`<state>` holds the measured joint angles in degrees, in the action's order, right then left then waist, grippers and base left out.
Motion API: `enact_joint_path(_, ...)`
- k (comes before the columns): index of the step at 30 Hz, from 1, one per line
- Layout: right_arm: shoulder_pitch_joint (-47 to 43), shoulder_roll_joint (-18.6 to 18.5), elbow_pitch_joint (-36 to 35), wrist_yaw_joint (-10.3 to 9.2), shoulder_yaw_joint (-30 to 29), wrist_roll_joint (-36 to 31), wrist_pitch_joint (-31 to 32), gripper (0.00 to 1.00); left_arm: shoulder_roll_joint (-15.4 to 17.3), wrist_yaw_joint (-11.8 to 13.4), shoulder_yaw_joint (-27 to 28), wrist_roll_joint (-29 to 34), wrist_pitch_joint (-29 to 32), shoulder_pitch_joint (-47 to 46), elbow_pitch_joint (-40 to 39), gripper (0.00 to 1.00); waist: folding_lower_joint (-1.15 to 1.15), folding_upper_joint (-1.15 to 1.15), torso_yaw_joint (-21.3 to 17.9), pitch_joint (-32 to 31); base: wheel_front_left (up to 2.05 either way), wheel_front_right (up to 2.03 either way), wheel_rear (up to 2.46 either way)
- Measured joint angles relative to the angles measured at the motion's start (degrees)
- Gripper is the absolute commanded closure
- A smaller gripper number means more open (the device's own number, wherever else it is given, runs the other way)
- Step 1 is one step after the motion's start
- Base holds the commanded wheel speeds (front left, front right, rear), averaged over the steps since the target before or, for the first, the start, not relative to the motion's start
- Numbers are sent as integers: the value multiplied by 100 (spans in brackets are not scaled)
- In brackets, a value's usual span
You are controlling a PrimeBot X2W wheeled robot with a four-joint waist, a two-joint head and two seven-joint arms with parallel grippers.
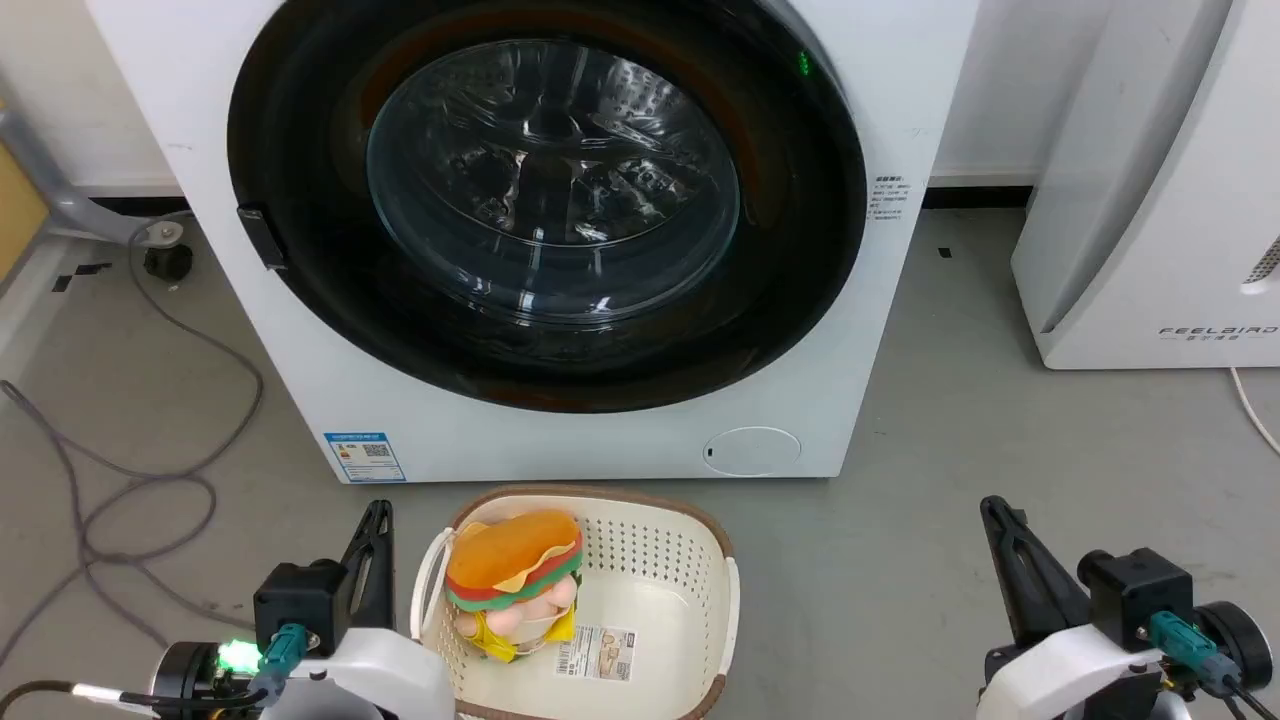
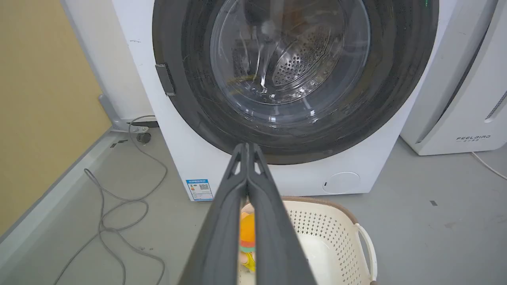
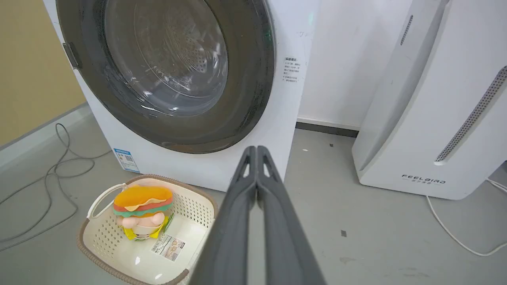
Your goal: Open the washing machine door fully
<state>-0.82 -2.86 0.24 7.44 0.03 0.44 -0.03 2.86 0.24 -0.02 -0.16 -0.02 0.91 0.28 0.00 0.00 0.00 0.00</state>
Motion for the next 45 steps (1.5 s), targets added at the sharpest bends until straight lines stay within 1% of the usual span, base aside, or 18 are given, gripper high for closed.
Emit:
enact_joint_path(2, 0, 0, 0, 0, -1, 0, 0, 100, 0, 0, -1, 0, 1, 0, 0, 100, 0, 0, 0, 0, 0, 0, 0)
enact_joint_path(3, 0, 0, 0, 0, 1, 0, 0, 0, 0, 1, 1, 0, 1, 0, 1, 0, 0, 0, 0, 0, 0, 0, 0)
enact_joint_path(17, -12, 0, 26, 0, -4, 73, -67, 0, -1, -24, -78, -58, -82, 2, 62, 0, 0, 0, -10, -5, 0, 0, 0)
enact_joint_path(18, -13, 0, 26, 0, -7, 85, -75, 73, -1, -25, -87, -64, -107, 2, 65, 0, 0, 0, -10, -5, 0, 0, 0)
enact_joint_path(19, -14, 0, 26, 0, -7, 110, -98, 100, -1, -25, -92, -77, -112, 1, 68, 0, 0, 0, -10, -6, 0, 0, 0)
enact_joint_path(26, -22, 0, 27, 0, -12, 248, -188, 100, -1, -42, -125, -157, -192, 1, 88, 0, 0, 0, -6, -7, 0, 0, 0)
enact_joint_path(29, -23, 0, 27, 0, -21, 533, -231, 100, -1, -49, -135, -165, -230, 0, 94, 0, 0, 0, -1, -7, 0, 0, 0)
enact_joint_path(37, -5, 0, 51, 0, -45, 1633, -321, 100, -2, -91, -176, -257, -316, -10, 105, 0, 0, 0, 16, 15, 0, 0, 0)
enact_joint_path(45, 271, 1, 158, 0, -131, 2376, -414, 100, -2, -94, -223, -337, -416, -114, 105, 0, 0, 0, 46, 97, 0, 0, 0)
